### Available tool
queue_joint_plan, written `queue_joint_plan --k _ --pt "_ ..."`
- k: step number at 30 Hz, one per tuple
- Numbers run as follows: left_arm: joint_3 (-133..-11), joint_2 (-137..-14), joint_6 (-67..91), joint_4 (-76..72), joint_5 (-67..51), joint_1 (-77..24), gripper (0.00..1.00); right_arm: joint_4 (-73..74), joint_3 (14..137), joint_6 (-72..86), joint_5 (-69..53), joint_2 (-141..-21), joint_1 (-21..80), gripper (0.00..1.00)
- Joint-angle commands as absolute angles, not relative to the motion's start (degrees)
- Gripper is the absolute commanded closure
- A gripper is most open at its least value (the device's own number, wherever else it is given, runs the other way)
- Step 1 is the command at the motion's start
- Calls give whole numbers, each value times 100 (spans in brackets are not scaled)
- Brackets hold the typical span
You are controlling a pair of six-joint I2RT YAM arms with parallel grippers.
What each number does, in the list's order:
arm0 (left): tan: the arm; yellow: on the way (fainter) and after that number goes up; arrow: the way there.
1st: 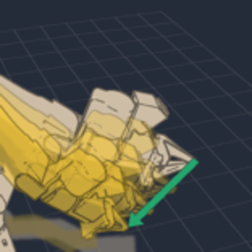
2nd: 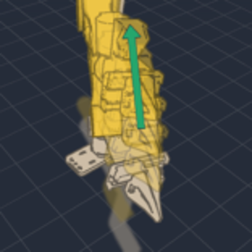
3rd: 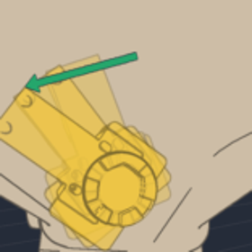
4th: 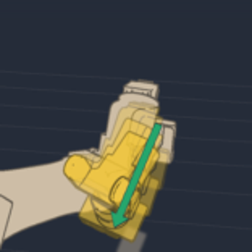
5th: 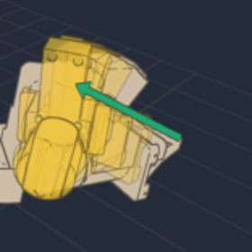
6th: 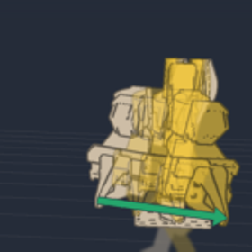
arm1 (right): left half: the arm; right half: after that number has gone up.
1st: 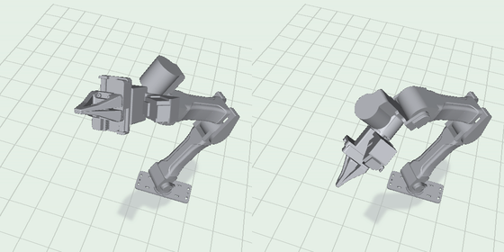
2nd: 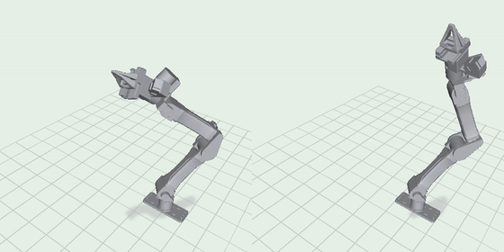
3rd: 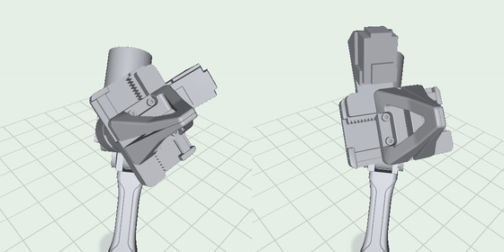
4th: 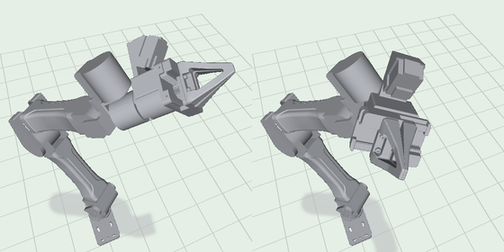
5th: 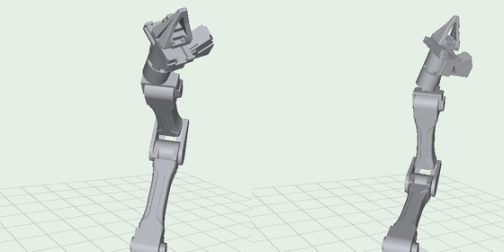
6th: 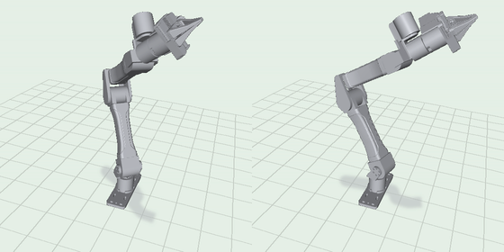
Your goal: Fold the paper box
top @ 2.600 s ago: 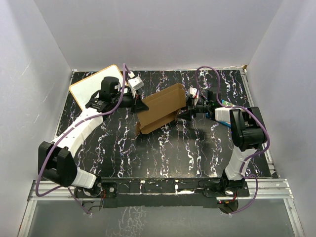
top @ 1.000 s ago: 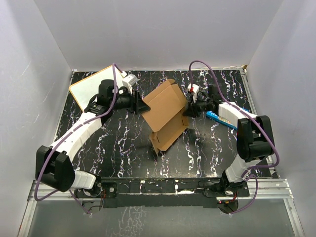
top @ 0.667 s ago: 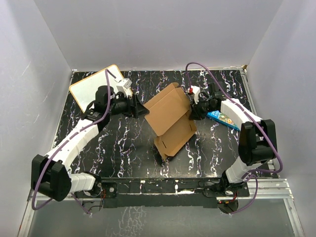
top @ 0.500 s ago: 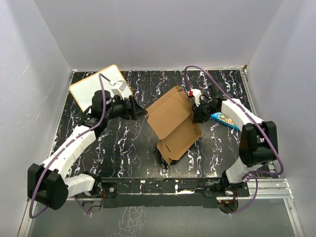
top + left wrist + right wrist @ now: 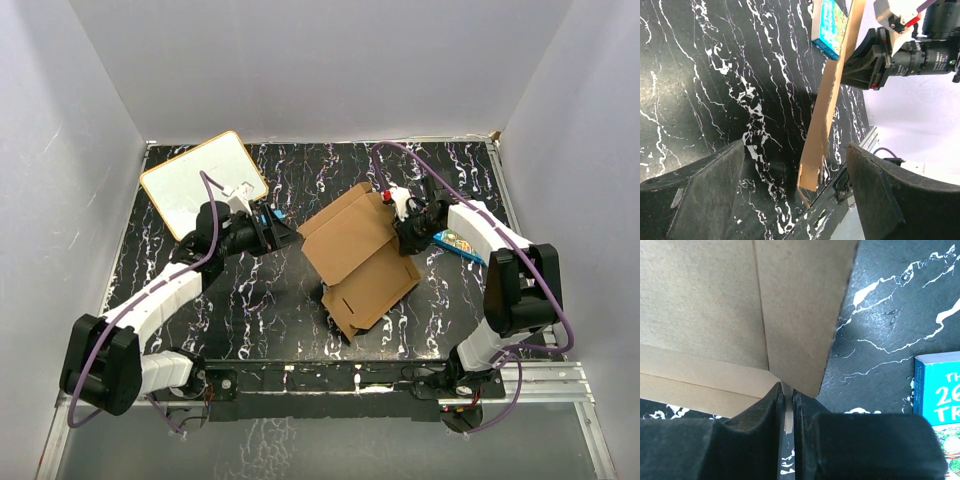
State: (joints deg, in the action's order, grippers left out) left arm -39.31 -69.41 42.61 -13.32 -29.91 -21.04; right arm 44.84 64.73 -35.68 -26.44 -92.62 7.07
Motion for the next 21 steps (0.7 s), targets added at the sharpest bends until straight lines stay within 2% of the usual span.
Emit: queue_joint_plan --k 1,15,18,21 --pt "-3923 -6937 4512 -1824 -3215 -2065 19 4184 6469 -3481 -2463 -9361 709 87" --pt "-4046 -8132 4925 -2632 -3238 -2406 22 4070 6451 -3429 -2522 -9485 716 86" --pt "-4013 -8346 5101 -2953 -3251 -2459 32 4049 6443 -3425 -2516 -9491 716 86" --pt "-4031 -8556 5314 -3304 -3350 -2511 48 4011 6412 -3428 -2514 -9511 721 86"
